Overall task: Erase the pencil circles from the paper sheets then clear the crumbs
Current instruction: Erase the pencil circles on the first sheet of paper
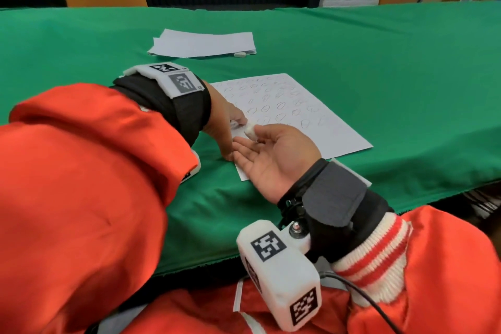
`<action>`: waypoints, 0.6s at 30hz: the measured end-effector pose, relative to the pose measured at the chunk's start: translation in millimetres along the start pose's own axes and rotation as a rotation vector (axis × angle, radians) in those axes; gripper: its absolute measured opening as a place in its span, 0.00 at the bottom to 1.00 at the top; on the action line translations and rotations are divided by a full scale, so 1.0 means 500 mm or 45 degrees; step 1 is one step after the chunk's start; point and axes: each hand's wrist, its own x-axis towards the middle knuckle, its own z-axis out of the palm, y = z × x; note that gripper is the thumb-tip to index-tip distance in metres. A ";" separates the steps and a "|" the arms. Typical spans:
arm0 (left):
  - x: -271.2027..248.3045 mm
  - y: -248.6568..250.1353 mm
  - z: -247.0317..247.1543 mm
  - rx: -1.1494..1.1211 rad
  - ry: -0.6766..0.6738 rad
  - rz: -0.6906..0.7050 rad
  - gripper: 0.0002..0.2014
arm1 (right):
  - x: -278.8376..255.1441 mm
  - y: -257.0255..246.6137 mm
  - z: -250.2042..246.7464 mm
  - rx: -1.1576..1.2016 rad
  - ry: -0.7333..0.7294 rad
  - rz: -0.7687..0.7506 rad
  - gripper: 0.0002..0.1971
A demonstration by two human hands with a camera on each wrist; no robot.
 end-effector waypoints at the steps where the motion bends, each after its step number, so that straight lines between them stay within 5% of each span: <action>1: 0.000 0.000 0.001 -0.005 0.003 -0.013 0.40 | 0.003 -0.002 -0.004 -0.025 0.033 -0.023 0.09; 6: -0.007 0.004 -0.002 0.054 -0.002 -0.025 0.42 | 0.025 -0.047 -0.030 -0.148 0.324 -0.292 0.13; 13: -0.010 0.007 -0.001 0.050 0.021 -0.026 0.41 | 0.011 0.008 -0.007 0.024 0.098 -0.072 0.15; 18: -0.012 0.007 -0.004 0.066 0.016 -0.038 0.41 | 0.042 -0.051 -0.026 -0.213 0.424 -0.244 0.19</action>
